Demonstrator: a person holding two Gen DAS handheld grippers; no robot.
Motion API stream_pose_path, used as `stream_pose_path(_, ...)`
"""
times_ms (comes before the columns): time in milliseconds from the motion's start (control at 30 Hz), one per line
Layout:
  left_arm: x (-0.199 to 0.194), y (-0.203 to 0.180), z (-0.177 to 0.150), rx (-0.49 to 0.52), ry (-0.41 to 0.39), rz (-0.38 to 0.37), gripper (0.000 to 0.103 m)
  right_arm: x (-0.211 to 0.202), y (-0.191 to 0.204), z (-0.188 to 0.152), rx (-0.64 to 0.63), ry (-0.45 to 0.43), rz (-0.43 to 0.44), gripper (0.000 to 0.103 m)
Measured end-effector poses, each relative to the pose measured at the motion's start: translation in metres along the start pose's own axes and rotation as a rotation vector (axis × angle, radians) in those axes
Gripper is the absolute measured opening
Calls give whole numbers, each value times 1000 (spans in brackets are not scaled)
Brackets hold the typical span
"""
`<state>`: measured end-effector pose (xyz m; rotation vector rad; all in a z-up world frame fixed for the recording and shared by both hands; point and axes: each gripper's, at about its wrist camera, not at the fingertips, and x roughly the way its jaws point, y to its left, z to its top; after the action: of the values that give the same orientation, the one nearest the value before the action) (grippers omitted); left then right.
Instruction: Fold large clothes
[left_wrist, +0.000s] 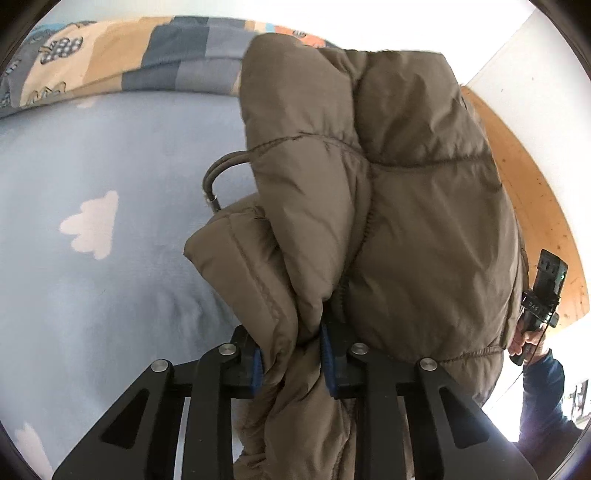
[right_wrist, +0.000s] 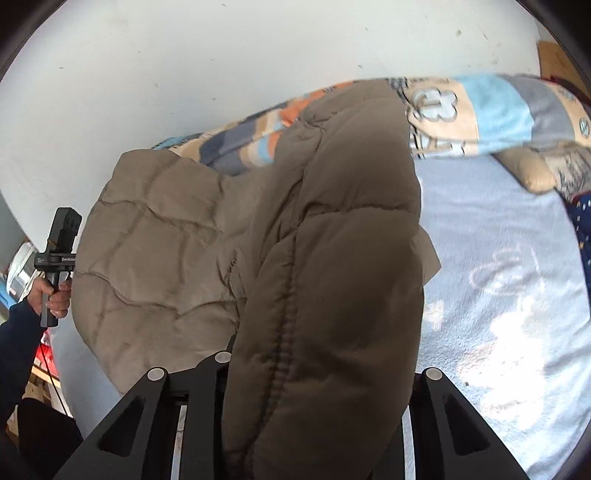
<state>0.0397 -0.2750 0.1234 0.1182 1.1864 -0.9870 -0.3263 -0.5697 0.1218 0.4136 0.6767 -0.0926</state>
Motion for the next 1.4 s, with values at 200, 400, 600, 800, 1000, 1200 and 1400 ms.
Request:
stream_pose_path(200, -43, -19, -22, 22, -35, -26, 23, -44, 30, -4, -62, -19, 22, 31)
stream_pose_path(400, -103, -31, -67, 32, -74, -42, 23, -83, 49, -10, -93, -56, 38, 31)
stream_pose_path(600, -148, -38, -116, 38, -99, -45, 24, -107, 63, -25, -108, -71, 53, 31)
stream_pose_path(800, -153, -38, -157, 22, -77, -33, 24, -97, 53, -37, -85, -44, 57, 31)
stream_pose_path(1000, -110, -8, -183, -66, -13, -10, 24, -46, 48, -60, -30, 61, 22, 31)
stream_pose_path(1200, -55, 40, -197, -191, 63, 58, 27, -6, 17, -79, 79, 150, -52, 39)
stream_pose_path(1400, -59, 54, -205, -223, 51, 114, 43, -3, -5, -89, 231, 221, -72, 66)
